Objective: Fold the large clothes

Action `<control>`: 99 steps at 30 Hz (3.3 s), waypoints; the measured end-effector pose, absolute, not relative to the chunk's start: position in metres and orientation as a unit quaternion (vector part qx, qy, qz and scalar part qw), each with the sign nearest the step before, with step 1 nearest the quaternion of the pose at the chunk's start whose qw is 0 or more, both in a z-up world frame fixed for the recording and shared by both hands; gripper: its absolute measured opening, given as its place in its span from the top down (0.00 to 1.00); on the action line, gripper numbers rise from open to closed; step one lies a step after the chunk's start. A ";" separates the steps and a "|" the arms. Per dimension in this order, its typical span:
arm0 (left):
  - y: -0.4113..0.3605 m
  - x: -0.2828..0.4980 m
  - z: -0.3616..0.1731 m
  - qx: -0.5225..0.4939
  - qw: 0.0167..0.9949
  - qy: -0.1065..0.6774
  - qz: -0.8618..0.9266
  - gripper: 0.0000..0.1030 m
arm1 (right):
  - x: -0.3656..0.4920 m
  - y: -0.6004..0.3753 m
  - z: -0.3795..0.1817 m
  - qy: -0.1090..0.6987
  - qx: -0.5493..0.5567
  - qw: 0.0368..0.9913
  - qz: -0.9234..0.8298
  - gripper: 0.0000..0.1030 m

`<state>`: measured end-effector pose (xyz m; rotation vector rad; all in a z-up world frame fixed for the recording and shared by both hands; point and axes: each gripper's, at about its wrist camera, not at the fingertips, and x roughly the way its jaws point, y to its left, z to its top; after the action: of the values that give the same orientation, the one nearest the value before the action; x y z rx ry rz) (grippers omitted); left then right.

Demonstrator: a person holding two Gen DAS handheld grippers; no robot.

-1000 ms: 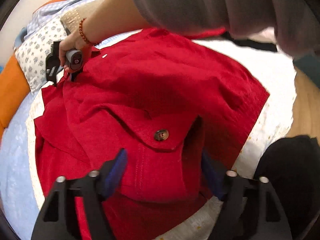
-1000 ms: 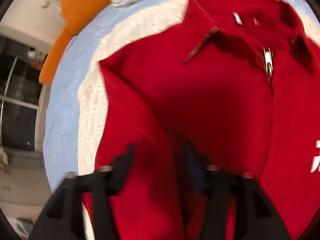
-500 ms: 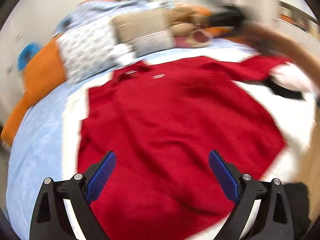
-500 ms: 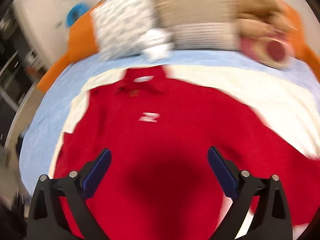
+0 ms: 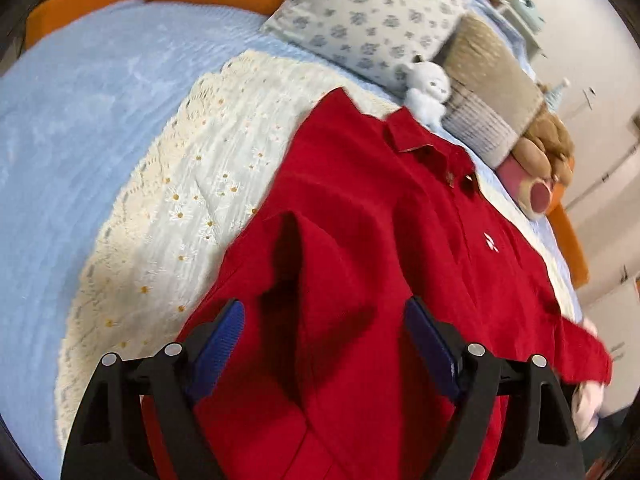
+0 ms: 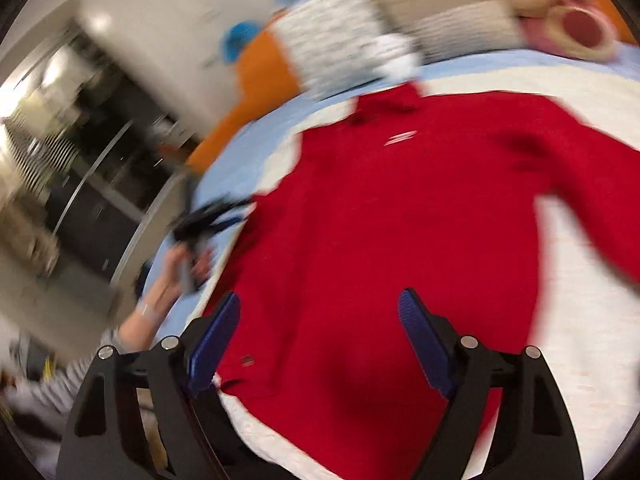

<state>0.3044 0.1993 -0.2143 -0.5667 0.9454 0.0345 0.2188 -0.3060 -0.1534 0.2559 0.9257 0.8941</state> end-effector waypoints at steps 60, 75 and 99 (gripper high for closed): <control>-0.069 0.431 -0.133 -0.161 0.827 0.527 -0.112 0.12 | 0.258 -0.692 -0.104 0.347 0.143 0.925 -0.050 0.09; -0.131 0.456 -0.182 -0.188 0.786 0.574 -0.128 0.12 | 0.259 -0.610 -0.110 0.363 0.183 0.900 0.158 0.92; -0.120 0.460 -0.222 -0.253 0.766 0.575 -0.135 0.13 | 0.232 -0.360 -0.190 0.407 -0.123 0.872 0.243 0.16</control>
<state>0.4602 -0.1204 -0.2217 -0.5500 1.2491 -0.2936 0.2315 -0.3597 -0.1903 -0.2566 0.8515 0.5077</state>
